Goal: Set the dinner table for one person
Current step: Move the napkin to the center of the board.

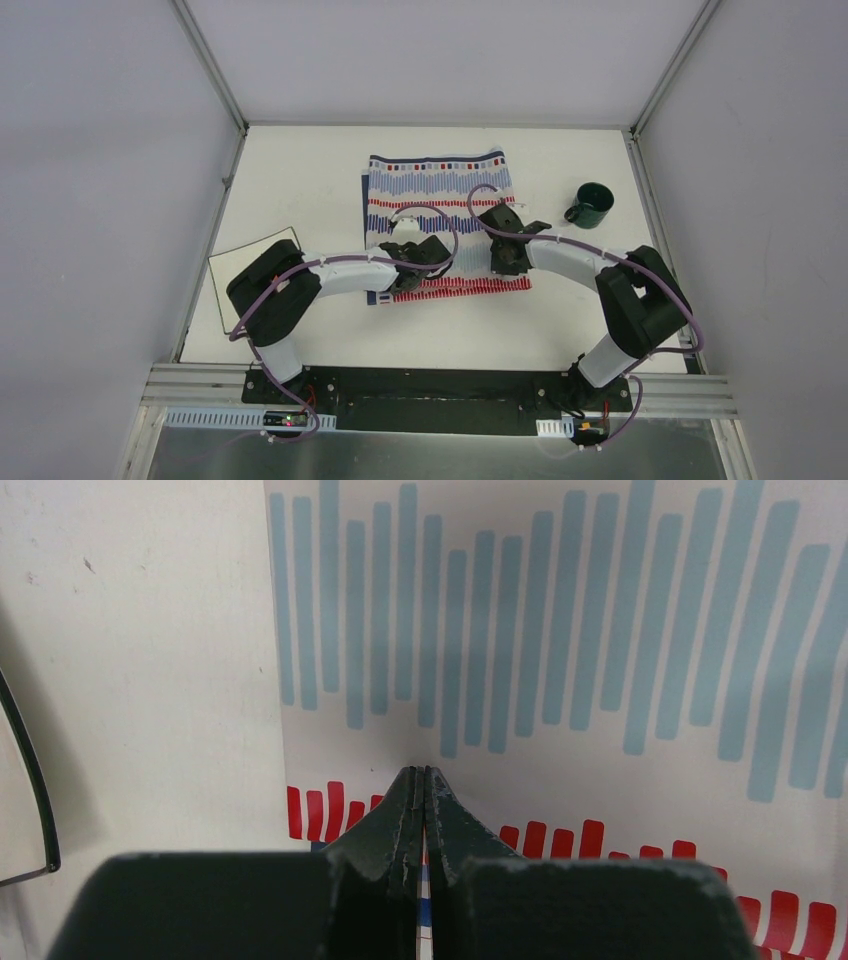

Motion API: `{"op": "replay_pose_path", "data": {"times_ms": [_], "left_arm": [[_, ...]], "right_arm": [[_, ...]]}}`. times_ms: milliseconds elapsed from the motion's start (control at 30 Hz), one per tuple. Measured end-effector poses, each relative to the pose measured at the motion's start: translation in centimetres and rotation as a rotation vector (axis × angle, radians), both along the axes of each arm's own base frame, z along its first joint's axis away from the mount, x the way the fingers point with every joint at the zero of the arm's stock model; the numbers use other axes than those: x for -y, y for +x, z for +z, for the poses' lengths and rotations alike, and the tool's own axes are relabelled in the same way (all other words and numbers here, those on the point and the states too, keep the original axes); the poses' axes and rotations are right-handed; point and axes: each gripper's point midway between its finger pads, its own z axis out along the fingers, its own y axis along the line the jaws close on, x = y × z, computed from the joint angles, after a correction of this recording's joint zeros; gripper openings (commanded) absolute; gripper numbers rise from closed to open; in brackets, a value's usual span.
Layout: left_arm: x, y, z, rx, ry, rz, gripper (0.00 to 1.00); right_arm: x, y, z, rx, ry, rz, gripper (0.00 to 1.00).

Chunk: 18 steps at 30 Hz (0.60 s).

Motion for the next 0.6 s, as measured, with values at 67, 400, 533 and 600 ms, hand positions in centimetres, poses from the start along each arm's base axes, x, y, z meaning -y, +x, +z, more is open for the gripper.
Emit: {"op": "replay_pose_path", "data": {"times_ms": [67,400,533,600], "left_arm": [[0.0,-0.2,0.0,-0.002,0.0,0.001,0.0],[-0.2,-0.3,0.0,-0.003,0.003,0.009,0.0],[-0.2,-0.5,0.0,-0.004,0.014,0.005,0.0],[-0.2,-0.7,0.0,-0.009,0.02,0.0,0.0]], "right_arm": [[-0.1,-0.4,0.0,-0.003,-0.001,0.005,0.0],[0.0,-2.1,0.0,-0.015,0.006,0.005,0.0],[0.3,-2.5,0.1,-0.021,-0.01,0.007,0.0],[0.7,-2.7,0.3,-0.031,-0.032,0.007,0.0]]}}
